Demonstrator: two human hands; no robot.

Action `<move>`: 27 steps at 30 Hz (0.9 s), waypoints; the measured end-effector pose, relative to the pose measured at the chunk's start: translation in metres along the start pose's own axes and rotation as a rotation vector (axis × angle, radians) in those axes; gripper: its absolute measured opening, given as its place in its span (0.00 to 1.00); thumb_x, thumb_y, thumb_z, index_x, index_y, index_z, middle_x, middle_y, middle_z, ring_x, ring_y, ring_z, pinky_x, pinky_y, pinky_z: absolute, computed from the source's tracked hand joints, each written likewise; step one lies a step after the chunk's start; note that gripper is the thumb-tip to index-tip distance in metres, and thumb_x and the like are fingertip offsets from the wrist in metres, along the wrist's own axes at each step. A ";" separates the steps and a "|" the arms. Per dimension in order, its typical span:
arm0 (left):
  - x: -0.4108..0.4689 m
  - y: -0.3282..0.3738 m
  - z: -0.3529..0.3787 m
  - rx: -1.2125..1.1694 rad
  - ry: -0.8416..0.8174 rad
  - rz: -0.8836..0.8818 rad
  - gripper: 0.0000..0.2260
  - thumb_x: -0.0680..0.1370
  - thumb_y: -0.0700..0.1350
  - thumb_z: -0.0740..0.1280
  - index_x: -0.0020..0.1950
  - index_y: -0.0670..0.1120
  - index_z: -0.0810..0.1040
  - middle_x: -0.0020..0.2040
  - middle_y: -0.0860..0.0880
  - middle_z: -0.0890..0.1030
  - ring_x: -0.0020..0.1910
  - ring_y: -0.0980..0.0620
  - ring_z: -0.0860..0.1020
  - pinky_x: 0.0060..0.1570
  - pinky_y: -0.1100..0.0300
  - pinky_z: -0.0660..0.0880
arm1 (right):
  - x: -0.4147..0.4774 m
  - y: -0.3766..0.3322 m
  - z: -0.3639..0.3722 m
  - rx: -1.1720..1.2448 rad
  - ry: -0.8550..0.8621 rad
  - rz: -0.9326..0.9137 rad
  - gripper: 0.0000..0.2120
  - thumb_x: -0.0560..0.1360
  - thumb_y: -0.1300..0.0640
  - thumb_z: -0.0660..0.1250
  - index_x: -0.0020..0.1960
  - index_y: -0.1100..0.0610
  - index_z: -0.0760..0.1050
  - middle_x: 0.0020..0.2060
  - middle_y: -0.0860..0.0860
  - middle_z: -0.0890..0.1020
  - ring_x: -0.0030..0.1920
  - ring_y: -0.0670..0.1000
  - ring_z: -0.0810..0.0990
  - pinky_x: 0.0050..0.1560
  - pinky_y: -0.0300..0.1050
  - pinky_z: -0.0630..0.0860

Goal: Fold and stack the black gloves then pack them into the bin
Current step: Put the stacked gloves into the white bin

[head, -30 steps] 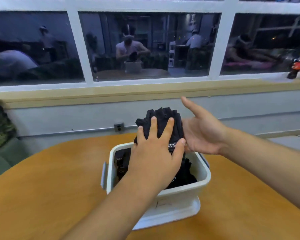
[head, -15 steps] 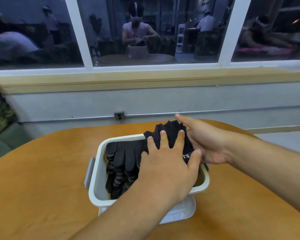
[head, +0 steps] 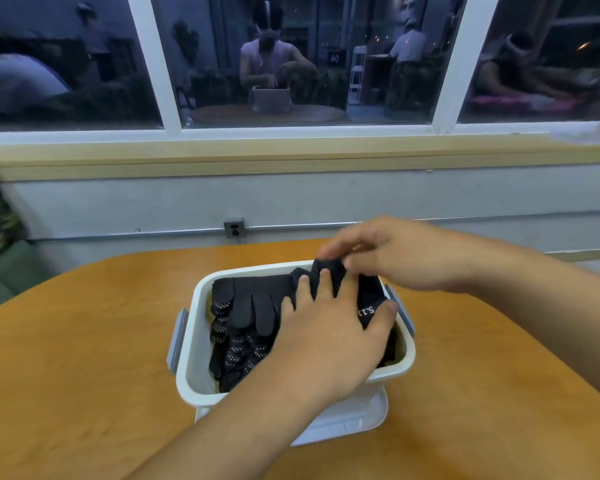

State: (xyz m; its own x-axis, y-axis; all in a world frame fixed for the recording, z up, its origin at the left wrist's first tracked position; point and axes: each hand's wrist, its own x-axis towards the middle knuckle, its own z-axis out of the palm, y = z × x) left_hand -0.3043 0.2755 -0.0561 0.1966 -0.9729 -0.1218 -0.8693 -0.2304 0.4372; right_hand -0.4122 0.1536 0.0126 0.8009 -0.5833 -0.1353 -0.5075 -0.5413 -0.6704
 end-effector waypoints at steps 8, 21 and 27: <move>-0.015 -0.074 -0.028 -0.040 -0.014 -0.001 0.33 0.83 0.70 0.42 0.87 0.60 0.44 0.87 0.59 0.47 0.86 0.55 0.42 0.84 0.50 0.44 | 0.001 0.000 0.013 -0.329 -0.212 -0.015 0.26 0.84 0.37 0.64 0.80 0.30 0.63 0.70 0.35 0.76 0.68 0.43 0.77 0.67 0.46 0.76; -0.021 -0.101 -0.020 0.244 -0.117 -0.027 0.32 0.84 0.70 0.44 0.85 0.63 0.37 0.86 0.53 0.34 0.84 0.50 0.32 0.83 0.51 0.36 | 0.026 0.012 0.047 -0.848 -0.531 0.056 0.40 0.78 0.23 0.55 0.84 0.30 0.43 0.87 0.51 0.50 0.82 0.61 0.62 0.77 0.57 0.66; -0.021 -0.101 -0.022 0.227 -0.151 0.008 0.26 0.85 0.69 0.45 0.83 0.72 0.44 0.86 0.51 0.34 0.84 0.48 0.32 0.83 0.50 0.35 | 0.042 0.028 0.070 -0.853 -0.531 0.040 0.42 0.78 0.22 0.56 0.86 0.35 0.48 0.85 0.56 0.57 0.78 0.63 0.66 0.75 0.62 0.69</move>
State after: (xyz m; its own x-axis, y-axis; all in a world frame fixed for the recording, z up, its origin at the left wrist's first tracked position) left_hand -0.2112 0.3185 -0.0783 0.1345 -0.9566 -0.2585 -0.9532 -0.1962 0.2301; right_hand -0.3707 0.1563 -0.0627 0.7111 -0.3773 -0.5933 -0.4285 -0.9016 0.0597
